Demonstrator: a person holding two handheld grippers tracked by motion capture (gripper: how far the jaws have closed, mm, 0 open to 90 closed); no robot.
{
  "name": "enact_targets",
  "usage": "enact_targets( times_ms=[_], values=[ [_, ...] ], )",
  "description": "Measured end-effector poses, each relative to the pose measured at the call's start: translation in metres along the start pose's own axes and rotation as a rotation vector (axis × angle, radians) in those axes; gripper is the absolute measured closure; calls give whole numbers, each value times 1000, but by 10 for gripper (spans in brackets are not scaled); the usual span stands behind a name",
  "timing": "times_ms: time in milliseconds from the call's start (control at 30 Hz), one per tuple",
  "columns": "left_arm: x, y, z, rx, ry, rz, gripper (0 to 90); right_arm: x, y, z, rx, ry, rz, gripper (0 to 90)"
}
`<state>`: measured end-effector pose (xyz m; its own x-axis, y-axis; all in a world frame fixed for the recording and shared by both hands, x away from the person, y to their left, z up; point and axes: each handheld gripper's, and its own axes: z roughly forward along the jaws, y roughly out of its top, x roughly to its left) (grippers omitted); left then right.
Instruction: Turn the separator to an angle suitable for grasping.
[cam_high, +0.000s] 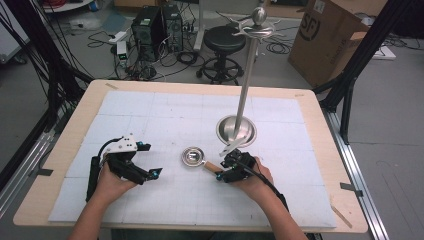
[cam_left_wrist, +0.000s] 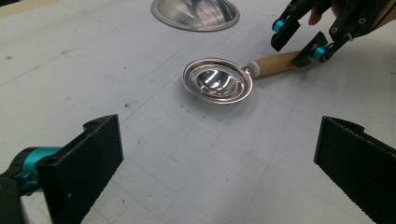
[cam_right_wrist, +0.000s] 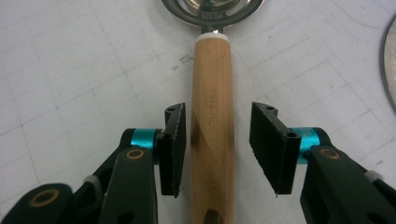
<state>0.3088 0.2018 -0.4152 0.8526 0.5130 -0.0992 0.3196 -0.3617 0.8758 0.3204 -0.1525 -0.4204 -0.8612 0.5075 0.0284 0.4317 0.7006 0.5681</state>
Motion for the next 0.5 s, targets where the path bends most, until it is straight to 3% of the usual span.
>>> enact_targets(
  times_ms=[267,367,500],
  values=[
    [0,0,-1,-4,1,-1,18,4,16,10,24,0,-27,558],
    [0,0,-1,-4,-1,1,18,5,21,17,52,-8,-33,640],
    [1,0,-1,-8,-1,-4,18,5,21,20,69,-14,-66,673]
  ],
)
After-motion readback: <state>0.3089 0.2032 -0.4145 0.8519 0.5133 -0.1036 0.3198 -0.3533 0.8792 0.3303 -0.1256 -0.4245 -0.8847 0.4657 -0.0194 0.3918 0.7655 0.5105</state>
